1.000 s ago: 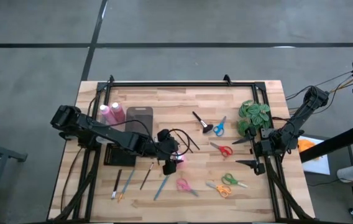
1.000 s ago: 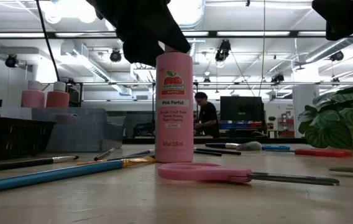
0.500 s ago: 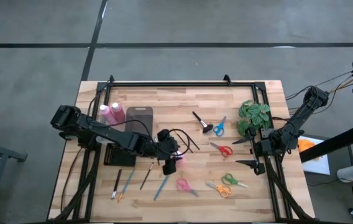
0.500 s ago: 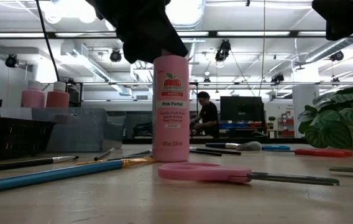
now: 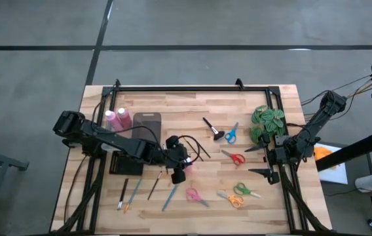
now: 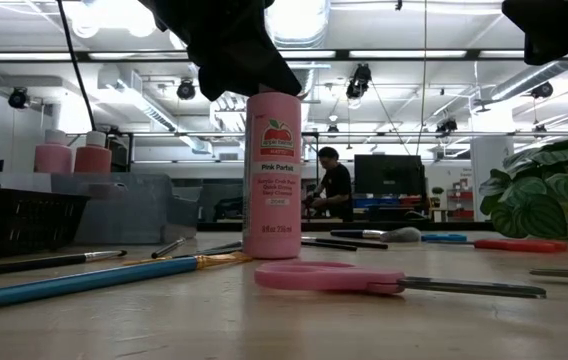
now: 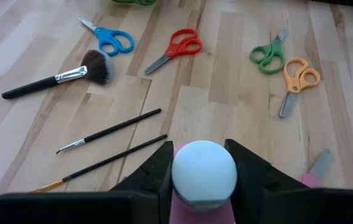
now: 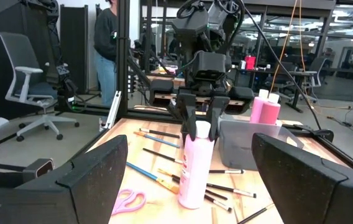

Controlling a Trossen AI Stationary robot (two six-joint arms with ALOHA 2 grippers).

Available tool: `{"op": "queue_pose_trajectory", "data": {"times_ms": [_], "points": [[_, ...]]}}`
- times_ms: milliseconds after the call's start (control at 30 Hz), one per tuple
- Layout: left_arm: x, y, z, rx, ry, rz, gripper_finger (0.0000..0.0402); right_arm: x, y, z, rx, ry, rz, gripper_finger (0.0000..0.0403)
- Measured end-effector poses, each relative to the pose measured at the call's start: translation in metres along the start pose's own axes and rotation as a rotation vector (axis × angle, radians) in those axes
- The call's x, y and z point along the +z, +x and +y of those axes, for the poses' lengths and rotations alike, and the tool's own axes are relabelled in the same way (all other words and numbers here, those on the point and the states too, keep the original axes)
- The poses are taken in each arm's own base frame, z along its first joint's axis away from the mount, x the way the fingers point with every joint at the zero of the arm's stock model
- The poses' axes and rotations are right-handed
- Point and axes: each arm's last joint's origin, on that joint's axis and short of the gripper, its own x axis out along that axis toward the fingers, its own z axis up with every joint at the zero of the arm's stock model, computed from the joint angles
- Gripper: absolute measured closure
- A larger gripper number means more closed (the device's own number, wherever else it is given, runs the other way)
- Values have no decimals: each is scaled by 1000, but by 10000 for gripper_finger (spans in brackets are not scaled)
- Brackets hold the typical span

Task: Pick & Place Paint Supplies
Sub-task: Put the right light pink bottle into the white bin

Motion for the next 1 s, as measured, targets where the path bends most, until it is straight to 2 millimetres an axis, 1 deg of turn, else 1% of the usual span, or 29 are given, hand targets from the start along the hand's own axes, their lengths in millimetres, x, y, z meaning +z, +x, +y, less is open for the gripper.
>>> {"op": "queue_pose_trajectory", "data": {"times_ms": [367, 533, 833, 1000], "points": [[0, 0, 0, -1, 2, -2, 297, 0, 0, 0, 0, 2, 0, 62], [4, -2, -1, -9, 9, -6, 297, 0, 0, 0, 0, 2, -1, 62], [23, -11, -5, -17, 31, -37, 297, 0, 0, 0, 0, 1, 0, 62], [36, -24, -5, 13, 48, -7, 297, 0, 0, 0, 0, 0, -1, 62]]}}
